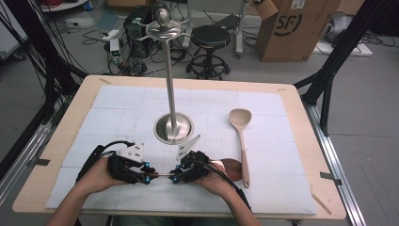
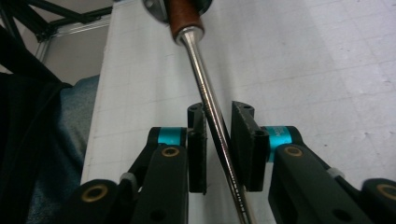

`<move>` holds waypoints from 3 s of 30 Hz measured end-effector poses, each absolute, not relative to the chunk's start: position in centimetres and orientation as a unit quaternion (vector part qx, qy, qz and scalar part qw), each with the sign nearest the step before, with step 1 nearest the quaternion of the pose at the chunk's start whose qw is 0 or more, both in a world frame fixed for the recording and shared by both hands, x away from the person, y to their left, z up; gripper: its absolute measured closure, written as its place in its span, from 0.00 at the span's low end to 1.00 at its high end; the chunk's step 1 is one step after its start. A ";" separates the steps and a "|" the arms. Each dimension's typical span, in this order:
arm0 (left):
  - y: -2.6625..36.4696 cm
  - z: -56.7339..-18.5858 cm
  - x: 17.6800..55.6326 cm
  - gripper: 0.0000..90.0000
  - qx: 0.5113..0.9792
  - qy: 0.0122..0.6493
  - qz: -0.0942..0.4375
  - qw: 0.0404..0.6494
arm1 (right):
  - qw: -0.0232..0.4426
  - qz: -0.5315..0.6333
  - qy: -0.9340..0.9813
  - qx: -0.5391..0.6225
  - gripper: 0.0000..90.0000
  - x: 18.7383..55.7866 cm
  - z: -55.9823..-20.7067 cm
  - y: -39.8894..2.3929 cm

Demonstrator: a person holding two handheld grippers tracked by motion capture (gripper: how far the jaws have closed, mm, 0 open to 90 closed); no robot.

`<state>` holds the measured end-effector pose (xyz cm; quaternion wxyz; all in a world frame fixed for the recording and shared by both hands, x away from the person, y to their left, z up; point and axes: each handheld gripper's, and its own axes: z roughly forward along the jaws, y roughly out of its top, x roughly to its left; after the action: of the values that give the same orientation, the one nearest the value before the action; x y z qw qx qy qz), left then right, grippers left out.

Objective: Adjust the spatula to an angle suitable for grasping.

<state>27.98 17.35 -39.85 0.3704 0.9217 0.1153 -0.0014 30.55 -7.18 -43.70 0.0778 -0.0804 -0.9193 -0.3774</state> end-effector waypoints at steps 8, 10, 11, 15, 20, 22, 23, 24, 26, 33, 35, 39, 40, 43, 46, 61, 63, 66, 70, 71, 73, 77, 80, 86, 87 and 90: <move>18.6 -39.0 28.2 0.73 0.909 0.140 0.010 0.391 | 0.086 -0.382 -0.917 -0.076 0.91 30.5 -43.6 -7.3; 19.2 -38.8 28.1 0.72 0.903 0.151 0.016 0.401 | 0.092 -0.381 -0.917 -0.078 0.92 30.6 -43.5 -7.5; 19.2 -38.8 28.1 0.70 0.903 0.151 0.016 0.401 | 0.092 -0.381 -0.917 -0.078 0.92 30.6 -43.5 -7.5; 19.8 -38.7 28.0 0.67 0.898 0.163 0.021 0.409 | 0.091 -0.383 -0.916 -0.079 0.93 30.6 -43.5 -7.5; 20.7 -38.7 28.1 0.57 0.890 0.179 0.028 0.418 | 0.089 -0.384 -0.915 -0.078 0.93 30.6 -43.4 -7.6; 21.0 -38.5 28.1 0.56 0.886 0.187 0.032 0.424 | 0.092 -0.387 -0.914 -0.078 0.93 30.7 -43.3 -7.7; 21.3 -38.5 28.1 0.54 0.881 0.192 0.030 0.431 | 0.091 -0.390 -0.913 -0.080 0.93 30.7 -43.3 -7.8; 21.4 -38.4 28.2 0.53 0.880 0.194 0.032 0.432 | 0.090 -0.390 -0.913 -0.079 0.93 30.8 -43.2 -7.8; 21.7 -38.4 28.3 0.49 0.877 0.200 0.032 0.436 | 0.093 -0.391 -0.912 -0.080 0.93 30.8 -43.1 -7.9; 22.5 -38.2 28.3 0.41 0.868 0.215 0.033 0.447 | 0.093 -0.396 -0.910 -0.082 0.93 30.8 -42.9 -8.1; 22.9 -38.1 28.3 0.41 0.862 0.221 0.036 0.454 | 0.093 -0.398 -0.909 -0.082 0.93 30.8 -42.9 -8.2; 23.6 -37.9 28.4 0.39 0.856 0.232 0.043 0.460 | 0.094 -0.399 -0.908 -0.084 0.93 30.8 -42.8 -8.3; 23.7 -37.9 28.4 0.39 0.855 0.235 0.045 0.461 | 0.091 -0.400 -0.908 -0.083 0.93 30.8 -42.7 -8.3; 24.0 -37.9 28.5 0.38 0.852 0.240 0.048 0.463 | 0.091 -0.402 -0.908 -0.081 0.93 30.8 -42.6 -8.4; 24.5 -37.8 28.5 0.37 0.847 0.244 0.046 0.471 | 0.089 -0.410 -0.904 -0.082 0.93 30.9 -42.5 -8.6; 24.0 -38.2 28.3 0.37 0.854 0.238 0.051 0.460 | 0.092 -0.459 -0.876 -0.113 0.93 31.4 -40.9 -10.1; 23.7 -38.2 28.2 0.37 0.855 0.235 0.050 0.460 | 0.093 -0.468 -0.871 -0.120 0.93 31.5 -40.6 -10.3; 23.5 -38.4 28.2 0.37 0.853 0.234 0.046 0.464 | 0.091 -0.476 -0.865 -0.126 0.93 31.7 -40.2 -10.6; 23.3 -39.0 28.2 0.37 0.849 0.237 0.037 0.471 | 0.091 -0.495 -0.854 -0.132 0.93 31.7 -39.7 -10.9; 23.2 -39.2 28.2 0.37 0.849 0.237 0.035 0.471 | 0.090 -0.496 -0.853 -0.133 0.93 31.7 -39.6 -11.0; 23.0 -39.4 28.1 0.37 0.852 0.236 0.035 0.467 | 0.091 -0.500 -0.850 -0.137 0.93 31.8 -39.2 -11.0; 22.8 -39.5 28.1 0.37 0.850 0.236 0.034 0.470 | 0.083 -0.509 -0.846 -0.135 0.93 31.9 -38.4 -11.0; 22.8 -39.4 28.1 0.37 0.849 0.235 0.035 0.472 | 0.078 -0.520 -0.839 -0.141 0.93 32.1 -37.9 -11.2; 22.5 -39.5 27.9 0.37 0.849 0.232 0.037 0.474 | 0.068 -0.541 -0.824 -0.154 0.93 32.5 -37.3 -11.5; 22.5 -39.5 27.9 0.37 0.849 0.232 0.037 0.474 | 0.066 -0.545 -0.821 -0.155 0.93 32.6 -37.2 -11.5; 22.3 -39.5 27.8 0.37 0.849 0.229 0.037 0.475 | 0.062 -0.554 -0.815 -0.160 0.93 32.8 -37.0 -11.6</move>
<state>27.83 22.34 -39.51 0.4748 0.8490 0.2290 0.0370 32.76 -11.56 -37.00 0.0619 -0.1596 -0.8146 -0.5542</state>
